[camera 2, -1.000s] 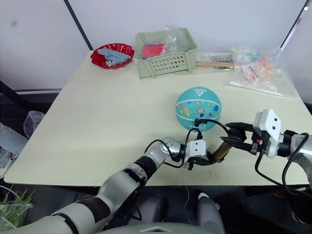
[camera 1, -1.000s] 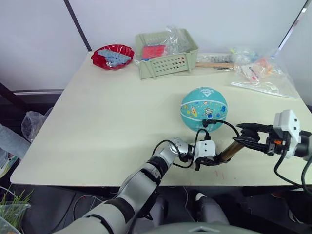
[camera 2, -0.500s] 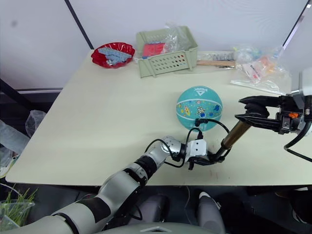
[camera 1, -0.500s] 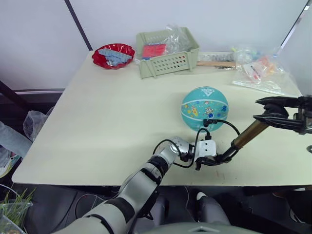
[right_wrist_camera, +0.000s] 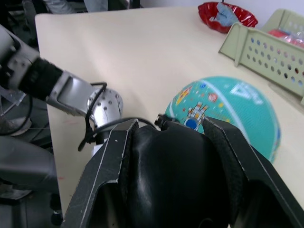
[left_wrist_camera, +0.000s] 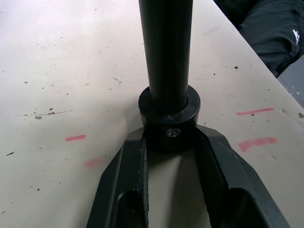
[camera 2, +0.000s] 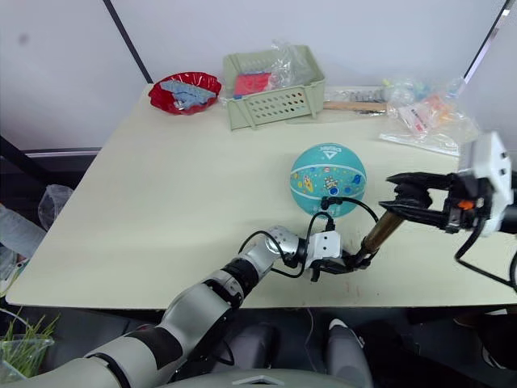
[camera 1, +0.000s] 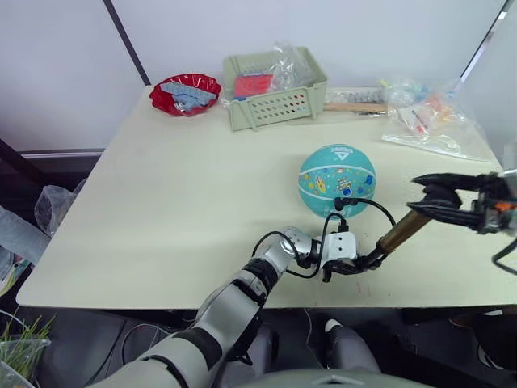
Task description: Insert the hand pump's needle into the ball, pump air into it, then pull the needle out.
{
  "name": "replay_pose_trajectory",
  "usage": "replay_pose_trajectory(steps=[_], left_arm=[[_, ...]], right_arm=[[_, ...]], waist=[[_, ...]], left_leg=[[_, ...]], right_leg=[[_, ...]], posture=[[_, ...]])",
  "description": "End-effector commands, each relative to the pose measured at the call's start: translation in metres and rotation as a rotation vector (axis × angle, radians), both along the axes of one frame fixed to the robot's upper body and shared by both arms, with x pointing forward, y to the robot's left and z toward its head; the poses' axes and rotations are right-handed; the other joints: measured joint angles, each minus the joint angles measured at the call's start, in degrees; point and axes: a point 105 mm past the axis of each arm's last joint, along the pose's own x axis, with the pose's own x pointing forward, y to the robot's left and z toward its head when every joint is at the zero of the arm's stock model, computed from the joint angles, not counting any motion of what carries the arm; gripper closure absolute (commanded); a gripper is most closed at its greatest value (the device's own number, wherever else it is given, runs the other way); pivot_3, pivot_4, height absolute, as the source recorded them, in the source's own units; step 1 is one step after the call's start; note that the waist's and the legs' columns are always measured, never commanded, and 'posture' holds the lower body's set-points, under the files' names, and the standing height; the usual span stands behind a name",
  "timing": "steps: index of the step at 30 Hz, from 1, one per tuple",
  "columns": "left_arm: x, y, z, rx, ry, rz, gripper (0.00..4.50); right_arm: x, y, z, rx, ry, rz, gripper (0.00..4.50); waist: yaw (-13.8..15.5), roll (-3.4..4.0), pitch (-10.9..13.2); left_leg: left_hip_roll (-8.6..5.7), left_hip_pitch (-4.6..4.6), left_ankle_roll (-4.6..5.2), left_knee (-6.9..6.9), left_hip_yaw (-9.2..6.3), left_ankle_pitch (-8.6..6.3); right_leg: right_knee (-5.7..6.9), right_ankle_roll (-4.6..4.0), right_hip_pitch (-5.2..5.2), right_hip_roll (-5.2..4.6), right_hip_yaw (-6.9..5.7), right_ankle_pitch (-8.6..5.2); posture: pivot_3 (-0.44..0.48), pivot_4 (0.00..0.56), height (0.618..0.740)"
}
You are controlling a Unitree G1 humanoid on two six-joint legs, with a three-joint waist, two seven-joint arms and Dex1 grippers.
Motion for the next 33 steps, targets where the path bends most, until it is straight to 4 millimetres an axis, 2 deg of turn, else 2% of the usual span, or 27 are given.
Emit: replay_pose_trajectory(steps=[1,5,8,12,16,21,24,29,33], left_arm=[[-0.014,0.021,-0.034,0.146,0.083,-0.011,3.52],[-0.013,0.022,-0.034,0.144,0.084,-0.003,3.52],[-0.013,0.022,-0.033,0.14,0.086,-0.002,3.52],[-0.013,0.02,-0.033,0.138,0.082,0.001,3.52],[-0.014,0.018,-0.032,0.134,0.084,0.0,3.52],[-0.015,0.018,-0.034,0.137,0.087,-0.005,3.52],[-0.015,0.019,-0.034,0.137,0.086,-0.006,3.52],[-0.015,0.019,-0.034,0.141,0.084,-0.004,3.52],[-0.014,0.019,-0.033,0.14,0.081,-0.005,3.52]], right_arm=[[0.0,0.002,-0.037,-0.034,0.082,-0.008,2.87],[-0.004,0.004,-0.071,-0.064,0.117,-0.01,2.87],[0.004,0.004,-0.076,-0.054,0.047,-0.058,2.87],[0.001,0.004,-0.057,-0.04,0.009,-0.013,2.87],[0.003,0.001,-0.013,-0.007,-0.065,0.012,2.87],[-0.001,-0.004,0.032,0.01,-0.107,0.028,2.87],[-0.005,-0.006,0.045,0.008,-0.103,0.029,2.87],[-0.011,-0.008,0.08,0.048,-0.131,0.019,2.87],[-0.012,-0.008,0.084,0.027,-0.118,-0.005,2.87]], waist=[[-0.02,0.02,-0.02],[0.0,-0.17,-0.13],[-0.06,-0.26,-0.22],[-0.05,-0.14,-0.24],[0.11,0.11,-0.08],[0.22,0.29,0.07],[0.23,0.3,0.12],[0.21,0.43,0.2],[0.21,0.42,0.22]], left_leg=[[0.0,0.0,0.0,0.0,0.0,0.0],[-0.01,0.01,0.0,0.0,0.01,0.0],[-0.01,0.04,-0.01,-0.01,-0.01,0.0],[-0.02,0.05,-0.01,0.0,0.02,0.0],[-0.05,0.0,-0.01,0.01,0.0,0.0],[-0.08,-0.11,0.0,0.01,-0.03,0.0],[-0.08,-0.16,0.0,0.01,-0.02,0.0],[-0.08,-0.17,0.0,0.01,0.02,0.0],[-0.07,-0.18,0.0,0.01,0.0,0.0]], right_leg=[[0.0,0.0,0.0,0.01,0.0,0.0],[0.0,-0.02,0.0,0.01,0.02,0.01],[0.0,-0.02,0.01,0.03,0.02,0.01],[0.01,-0.02,0.01,0.02,0.04,0.01],[0.01,-0.02,0.0,0.0,0.03,0.01],[-0.01,-0.03,-0.06,-0.05,0.0,0.01],[-0.02,-0.03,-0.1,-0.08,0.0,0.01],[-0.02,-0.02,-0.11,-0.12,0.01,0.01],[-0.02,-0.03,-0.11,-0.12,0.0,0.01]], posture=[[0.0,0.15,0.74],[0.0,0.15,0.74],[0.0,0.15,0.74],[0.0,0.15,0.74],[0.0,0.15,0.74],[0.0,0.15,0.74],[0.0,0.15,0.74],[0.0,0.15,0.74],[0.0,0.15,0.74]])
